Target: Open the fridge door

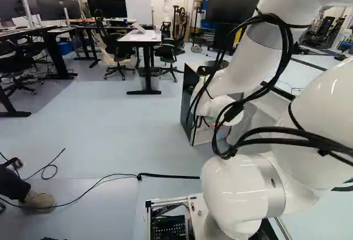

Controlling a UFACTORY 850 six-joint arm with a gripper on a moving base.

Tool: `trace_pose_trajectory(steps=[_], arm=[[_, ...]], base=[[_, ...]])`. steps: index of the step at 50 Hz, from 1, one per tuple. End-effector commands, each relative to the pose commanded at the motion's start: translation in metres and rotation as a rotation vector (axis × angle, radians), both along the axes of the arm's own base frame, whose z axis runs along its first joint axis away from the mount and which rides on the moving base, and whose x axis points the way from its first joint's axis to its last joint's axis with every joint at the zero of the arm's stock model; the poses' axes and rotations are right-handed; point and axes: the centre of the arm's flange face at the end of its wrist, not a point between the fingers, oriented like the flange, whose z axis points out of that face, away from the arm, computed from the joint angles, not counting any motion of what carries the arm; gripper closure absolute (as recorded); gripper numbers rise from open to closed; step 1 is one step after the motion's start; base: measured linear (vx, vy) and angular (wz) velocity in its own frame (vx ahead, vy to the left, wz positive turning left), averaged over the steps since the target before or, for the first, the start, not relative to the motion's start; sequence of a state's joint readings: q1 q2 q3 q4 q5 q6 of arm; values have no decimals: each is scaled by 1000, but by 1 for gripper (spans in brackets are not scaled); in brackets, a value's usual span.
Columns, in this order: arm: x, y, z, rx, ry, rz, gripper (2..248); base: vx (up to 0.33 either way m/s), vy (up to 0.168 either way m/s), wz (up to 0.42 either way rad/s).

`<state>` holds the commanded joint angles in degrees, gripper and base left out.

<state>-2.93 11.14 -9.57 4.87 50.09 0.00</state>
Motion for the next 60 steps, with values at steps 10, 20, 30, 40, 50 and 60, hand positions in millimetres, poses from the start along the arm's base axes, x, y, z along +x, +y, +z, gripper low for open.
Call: trace_pose_trajectory(steps=[10,20,30,40,50,60], arm=[[-13,10,-2,-13,-1,58,3],[-22,16,-4,-23,-2,100,3],[-28,20,-6,-29,-2,124,3],[-29,21,-6,-30,-3,131,3],[-29,21,-6,-30,-3,131,3],[-29,21,-6,-30,-3,131,3]], base=[[0,0,0],[0,0,0],[0,0,0],[0,0,0],[0,0,0],[0,0,0]])
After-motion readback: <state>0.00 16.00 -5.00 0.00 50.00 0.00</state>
